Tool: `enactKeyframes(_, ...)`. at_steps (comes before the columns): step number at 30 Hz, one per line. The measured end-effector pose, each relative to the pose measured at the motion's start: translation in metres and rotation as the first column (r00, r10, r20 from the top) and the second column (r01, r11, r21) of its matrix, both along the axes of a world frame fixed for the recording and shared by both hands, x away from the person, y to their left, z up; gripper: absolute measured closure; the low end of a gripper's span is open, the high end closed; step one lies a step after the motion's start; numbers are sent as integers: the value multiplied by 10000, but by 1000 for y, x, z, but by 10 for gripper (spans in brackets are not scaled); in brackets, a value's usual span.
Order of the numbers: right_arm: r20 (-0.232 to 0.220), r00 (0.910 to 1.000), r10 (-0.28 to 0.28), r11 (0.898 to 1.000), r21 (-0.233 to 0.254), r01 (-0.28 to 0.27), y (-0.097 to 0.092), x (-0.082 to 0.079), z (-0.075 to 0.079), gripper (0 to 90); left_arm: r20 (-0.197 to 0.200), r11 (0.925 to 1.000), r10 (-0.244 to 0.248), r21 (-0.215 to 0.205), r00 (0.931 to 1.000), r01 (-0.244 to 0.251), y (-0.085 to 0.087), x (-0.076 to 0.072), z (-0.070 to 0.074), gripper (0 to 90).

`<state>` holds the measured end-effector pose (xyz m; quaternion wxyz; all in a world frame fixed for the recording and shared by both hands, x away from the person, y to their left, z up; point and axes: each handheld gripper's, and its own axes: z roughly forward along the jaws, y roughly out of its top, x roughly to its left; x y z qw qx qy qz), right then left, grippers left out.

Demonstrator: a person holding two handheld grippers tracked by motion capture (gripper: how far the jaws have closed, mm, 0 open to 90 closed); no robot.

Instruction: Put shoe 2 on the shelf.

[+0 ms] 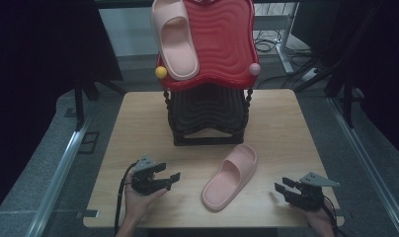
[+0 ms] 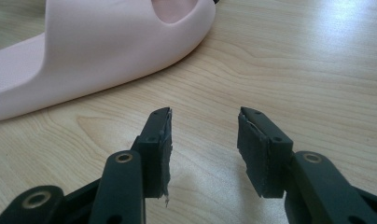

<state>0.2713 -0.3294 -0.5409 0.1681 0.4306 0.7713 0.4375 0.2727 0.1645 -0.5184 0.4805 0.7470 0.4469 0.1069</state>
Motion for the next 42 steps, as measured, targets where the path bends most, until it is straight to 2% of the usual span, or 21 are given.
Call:
enactKeyframes(4, 173, 9998, -31, 9999, 138, 29, 0, -1, 5, 550, 89, 9999, -136, -104, 9999, 137, -16, 6, 3, 293)
enactKeyframes(6, 220, 9998, -32, 9999, 141, 28, 0, -2, 6, 550, 151, 9994, -323, -75, 9994, 325, -29, 10, 4, 307)
enactKeyframes(7, 271, 9996, -26, 9997, 225, 20, 0, -2, 7, 549, 158, 9979, -640, 65, 9978, 639, -44, 15, 5, 339)
enactKeyframes(8, 261, 9997, -4, 9997, 240, -2, 1, -2, 6, 549, 194, 9970, -760, 157, 9969, 757, -51, 17, 6, 351)
enactKeyframes(10, 206, 9998, 31, 9998, 215, -36, 1, 0, 5, 549, 168, 9955, -923, 220, 9956, 919, -65, 22, 7, 377)
enactKeyframes(11, 206, 9998, 31, 9998, 215, -36, 1, 0, 5, 549, 168, 9955, -923, 220, 9956, 919, -65, 22, 7, 389)
enactKeyframes(12, 183, 9998, 91, 9998, 200, -94, 1, 1, 4, 549, 168, 9937, -1103, 207, 9938, 1100, -78, 26, 8, 402)
enactKeyframes(13, 181, 9998, 108, 9997, 196, -111, 1, 1, 4, 549, 168, 9937, -1103, 207, 9938, 1100, -78, 26, 8, 416)
enactKeyframes(14, 185, 9998, 107, 9998, 193, -111, 1, 1, 4, 549, 170, 9910, -1319, 236, 9911, 1315, -91, 30, 8, 429)
enactKeyframes(15, 207, 9997, 91, 9997, 206, -96, 0, 1, 5, 549, 170, 9910, -1319, 236, 9911, 1315, -91, 30, 8, 442)
enactKeyframes(21, 359, 9994, -18, 9993, 378, 4, -3, -1, 8, 549, -118, 9866, -1598, 322, 9871, 1601, -127, 41, 0, 527)
enactKeyframes(22, 378, 9993, -42, 9993, 376, 28, -3, -2, 9, 549, -185, 9864, -1597, 369, 9870, 1603, -136, 46, -3, 571)
enactKeyframes(28, 342, 9994, 7, 9995, 315, -18, -3, -1, 8, 549, -514, 9907, -1296, 358, 9902, 1315, -149, 56, -11, 654)
enactKeyframes(30, 316, 9994, 105, 9984, 543, -122, -3, -1, 9, 549, -611, 9931, -1116, 299, 9919, 1135, -152, 61, -15, 698)
enactKeyframes(35, 358, 9991, 231, 9978, 616, -253, -2, -1, 10, 549, -620, 9961, -822, 269, 9947, 840, -152, 63, -17, 776)
enactKeyframes(42, 326, 9993, 183, 9977, 651, -204, -2, -2, 10, 549, -669, 9986, -498, 134, 9965, 508, -153, 60, -18, 800)
